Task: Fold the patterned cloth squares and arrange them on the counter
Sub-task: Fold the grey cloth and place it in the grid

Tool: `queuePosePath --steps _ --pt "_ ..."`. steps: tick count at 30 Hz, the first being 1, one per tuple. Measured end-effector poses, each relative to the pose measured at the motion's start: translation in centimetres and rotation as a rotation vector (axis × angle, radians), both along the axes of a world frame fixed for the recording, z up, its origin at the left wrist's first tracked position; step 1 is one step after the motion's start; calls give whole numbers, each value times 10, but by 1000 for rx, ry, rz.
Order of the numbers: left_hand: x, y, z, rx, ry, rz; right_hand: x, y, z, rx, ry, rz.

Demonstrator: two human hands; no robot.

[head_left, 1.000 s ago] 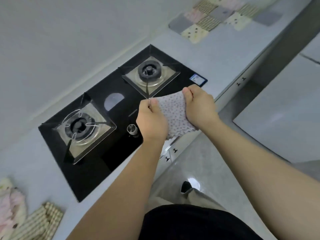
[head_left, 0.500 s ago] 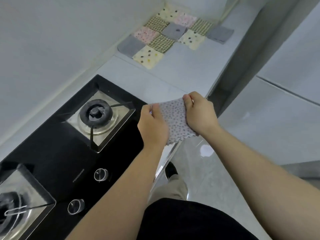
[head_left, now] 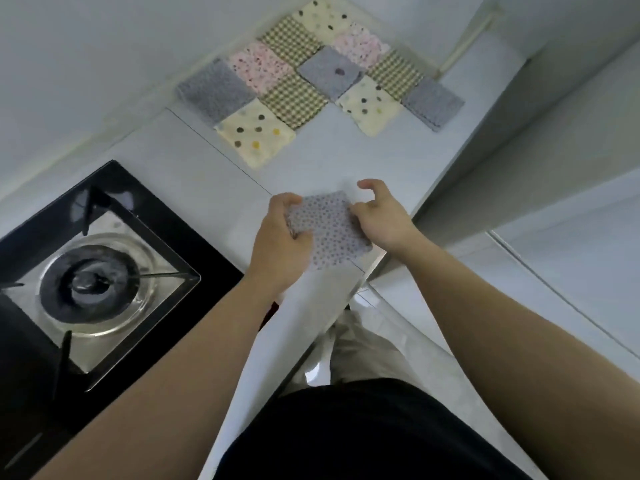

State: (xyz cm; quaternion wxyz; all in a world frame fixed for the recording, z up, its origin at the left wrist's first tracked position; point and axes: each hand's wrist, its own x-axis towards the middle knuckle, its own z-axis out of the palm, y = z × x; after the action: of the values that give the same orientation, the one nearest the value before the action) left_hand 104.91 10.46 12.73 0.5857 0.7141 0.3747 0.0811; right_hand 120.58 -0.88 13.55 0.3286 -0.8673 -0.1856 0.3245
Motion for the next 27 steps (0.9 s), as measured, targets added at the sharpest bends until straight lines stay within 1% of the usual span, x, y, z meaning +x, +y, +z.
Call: queuePosePath --steps 2,5,9,11,15,17,19,21,23,25,27 --pt "19 7 -11 67 51 -12 24 9 -10 20 -32 73" --pt "52 15 -29 31 138 49 63 26 -34 37 -76 189" --pt "106 29 -41 16 255 110 118 52 -61 -30 -154 382" --pt "132 35 -42 31 292 137 144 67 -68 -26 -231 461" --pt "184 56 -42 90 312 160 190 100 -74 90 -375 518" --pt "201 65 -43 109 317 160 206 112 -77 167 -484 528" --pt "213 69 -46 139 390 124 219 120 -85 179 -623 543" --pt "219 69 -48 211 532 71 228 122 -91 108 -728 561" --pt "223 69 -51 373 619 1 230 122 -94 60 -753 599" --pt "227 69 -55 504 635 -95 228 123 -95 67 -739 683" --pt "231 72 -61 570 638 -175 228 128 -98 77 -707 758"
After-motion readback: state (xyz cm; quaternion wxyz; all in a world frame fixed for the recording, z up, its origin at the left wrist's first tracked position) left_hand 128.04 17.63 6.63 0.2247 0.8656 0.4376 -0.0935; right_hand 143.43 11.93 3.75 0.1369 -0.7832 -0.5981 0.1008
